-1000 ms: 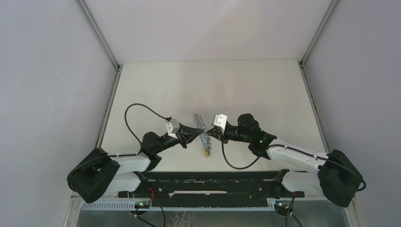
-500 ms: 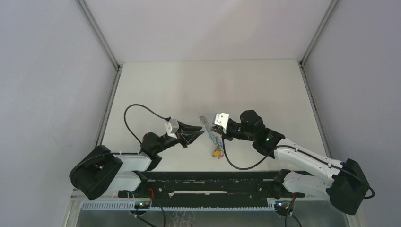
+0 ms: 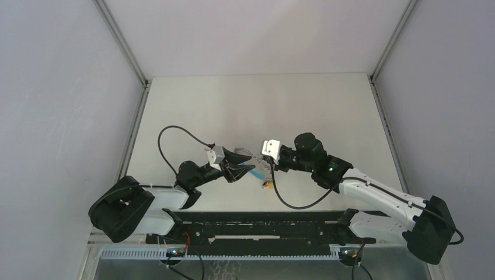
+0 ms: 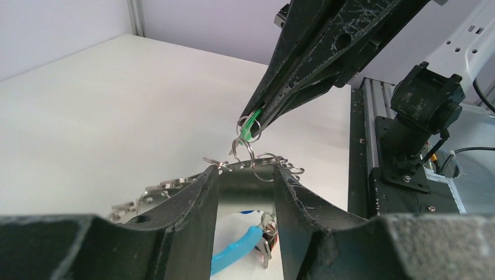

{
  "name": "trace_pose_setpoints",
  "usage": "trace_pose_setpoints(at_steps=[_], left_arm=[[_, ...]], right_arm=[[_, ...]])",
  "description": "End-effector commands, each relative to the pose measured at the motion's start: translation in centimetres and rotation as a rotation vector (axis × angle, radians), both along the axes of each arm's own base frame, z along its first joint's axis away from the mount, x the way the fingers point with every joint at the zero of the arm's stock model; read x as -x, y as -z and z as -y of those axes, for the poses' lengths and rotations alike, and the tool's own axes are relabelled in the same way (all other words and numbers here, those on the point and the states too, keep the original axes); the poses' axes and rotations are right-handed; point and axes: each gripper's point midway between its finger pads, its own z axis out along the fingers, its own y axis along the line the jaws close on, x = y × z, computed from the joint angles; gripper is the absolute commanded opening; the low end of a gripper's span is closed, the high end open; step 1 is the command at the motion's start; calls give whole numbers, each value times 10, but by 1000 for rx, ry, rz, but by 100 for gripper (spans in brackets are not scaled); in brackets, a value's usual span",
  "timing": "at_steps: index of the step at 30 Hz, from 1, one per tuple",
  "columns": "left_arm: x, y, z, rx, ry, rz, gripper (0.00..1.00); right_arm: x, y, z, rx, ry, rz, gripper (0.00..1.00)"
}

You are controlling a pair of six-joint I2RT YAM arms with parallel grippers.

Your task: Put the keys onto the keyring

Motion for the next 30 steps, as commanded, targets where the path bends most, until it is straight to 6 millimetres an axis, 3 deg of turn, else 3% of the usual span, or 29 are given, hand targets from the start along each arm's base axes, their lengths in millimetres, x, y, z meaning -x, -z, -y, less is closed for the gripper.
trace_pose_setpoints(at_steps=[1,11,18,22,30], left_arm=[[-8,-17,9,21,4,48,44],[-12,-5,21,-38,12,21,42],[-19,7,24,-93,-15,4,33],[-21,10,24,-106,-25,0,20],[-21,12,28,-118,-6,-9,11]], right_arm=[[-10,-36,-12,-57,15,91,0],[-9,-32,-22,-27,30,85,0],[-6,-34,-27,-26,18,91,0],[-2,-35,-28,-25,8,93,0],[2,-38,-29,-23,-8,94,0]])
